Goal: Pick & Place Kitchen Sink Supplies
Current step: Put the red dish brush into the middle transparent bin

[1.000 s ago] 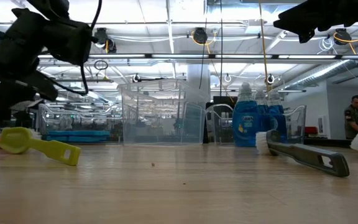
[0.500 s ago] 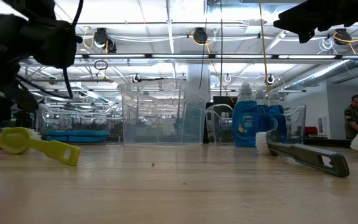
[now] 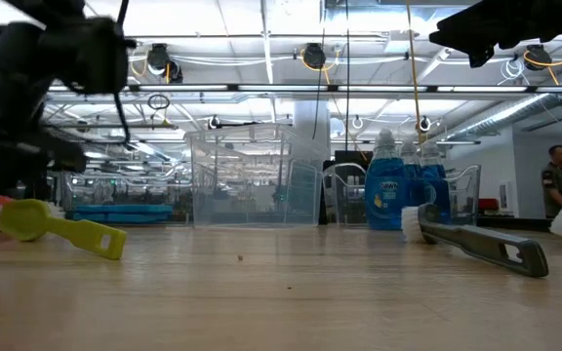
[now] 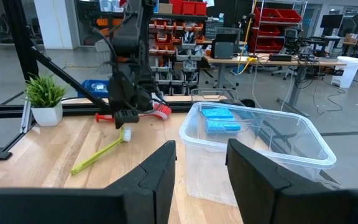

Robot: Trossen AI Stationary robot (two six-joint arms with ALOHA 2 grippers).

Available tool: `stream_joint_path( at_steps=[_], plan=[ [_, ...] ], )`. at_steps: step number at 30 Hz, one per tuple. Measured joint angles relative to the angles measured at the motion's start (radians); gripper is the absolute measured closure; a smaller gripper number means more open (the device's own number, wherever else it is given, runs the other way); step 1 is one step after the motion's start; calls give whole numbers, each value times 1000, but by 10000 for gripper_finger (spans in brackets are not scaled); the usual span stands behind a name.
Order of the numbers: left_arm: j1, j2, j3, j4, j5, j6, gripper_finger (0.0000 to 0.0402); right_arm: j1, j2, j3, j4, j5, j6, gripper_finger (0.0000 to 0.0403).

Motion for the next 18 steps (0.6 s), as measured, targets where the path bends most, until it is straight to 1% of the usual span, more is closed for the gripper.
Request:
stream_joint_path(
  at_steps=[2,4,7,9,13,15,18],
  plan=[
    [-10,0,45,-94,-36,-5,163,0,0,0,0,0,0,273],
    [-15,0,65,-206,-52,-1,163,0,0,0,0,0,0,273],
    [-15,0,49,-282,-34,12,163,0,0,0,0,0,0,273],
    [-14,0,20,-239,-16,33,163,0,0,0,0,0,0,273],
    [-14,0,-62,-33,-8,21,163,0,0,0,0,0,0,273],
    [-12,-3,-102,12,39,-2,163,0,0,0,0,0,0,273],
    [-13,-3,-130,0,108,-15,163,0,0,0,0,0,0,273]
  ],
)
